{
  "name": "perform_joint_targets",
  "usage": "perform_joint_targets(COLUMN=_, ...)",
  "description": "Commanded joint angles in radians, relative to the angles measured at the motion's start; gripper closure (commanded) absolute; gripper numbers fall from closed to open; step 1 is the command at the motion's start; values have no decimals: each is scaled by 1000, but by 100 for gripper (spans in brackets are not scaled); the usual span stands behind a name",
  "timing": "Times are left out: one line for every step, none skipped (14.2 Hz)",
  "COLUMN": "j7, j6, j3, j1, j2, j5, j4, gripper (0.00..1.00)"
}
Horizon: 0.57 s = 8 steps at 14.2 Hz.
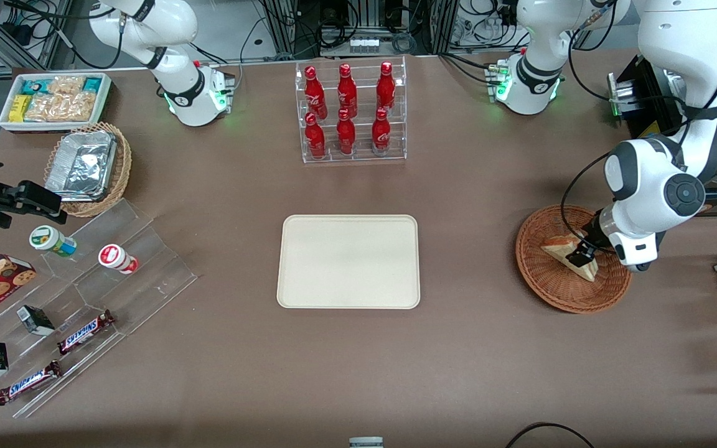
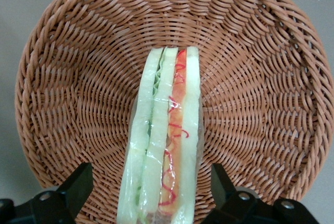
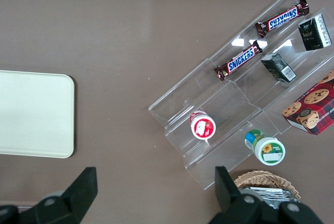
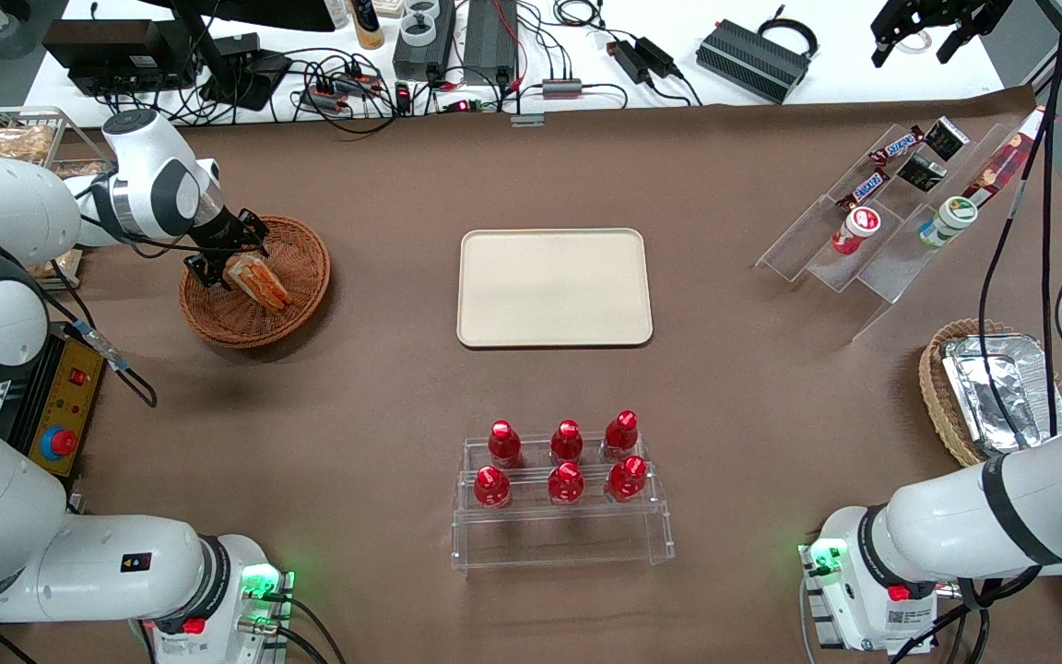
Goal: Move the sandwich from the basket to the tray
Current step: 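Close the left gripper on the sandwich's crust edge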
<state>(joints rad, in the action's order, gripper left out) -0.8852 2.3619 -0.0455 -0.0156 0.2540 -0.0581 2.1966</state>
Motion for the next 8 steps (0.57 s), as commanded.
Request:
perform_joint_targets(j7=-18, j6=5, j3=-1, j1=-7, j2=-1, j5=0, j4=9, gripper=0)
perform_joint_targets(j7=-20, j6=2, j3=-1, j1=-7, j2=1, j5=0, j4=9, gripper=0)
perform_joint_targets(j7=-20, j6=0, j3=1, j1=-7, j2=1, j5=0, j4=9, gripper=0)
perform_joint_targets(j7=-21, j6=0, j3=1, j1=-9, j2=1, j5=-2, j4=9, gripper=0)
perform_joint_targets(j7=-21, j6=-1, j3=1, j1=-18, j2=1, j5=-2, j4=11, gripper=0)
perform_joint_targets(j7=-20, j6=-9, j3=1, j1=-26, j2=4, j5=-2, j4=11, gripper=0)
perform_joint_targets(j7=-21, j6=-16, j3=1, j1=-24, j2=7, j5=0, j4=12, gripper=0)
perform_joint_targets(j7=-21, j6=-18, j3=1, j1=-27, j2=7, j5=-2, j4=12, gripper=1)
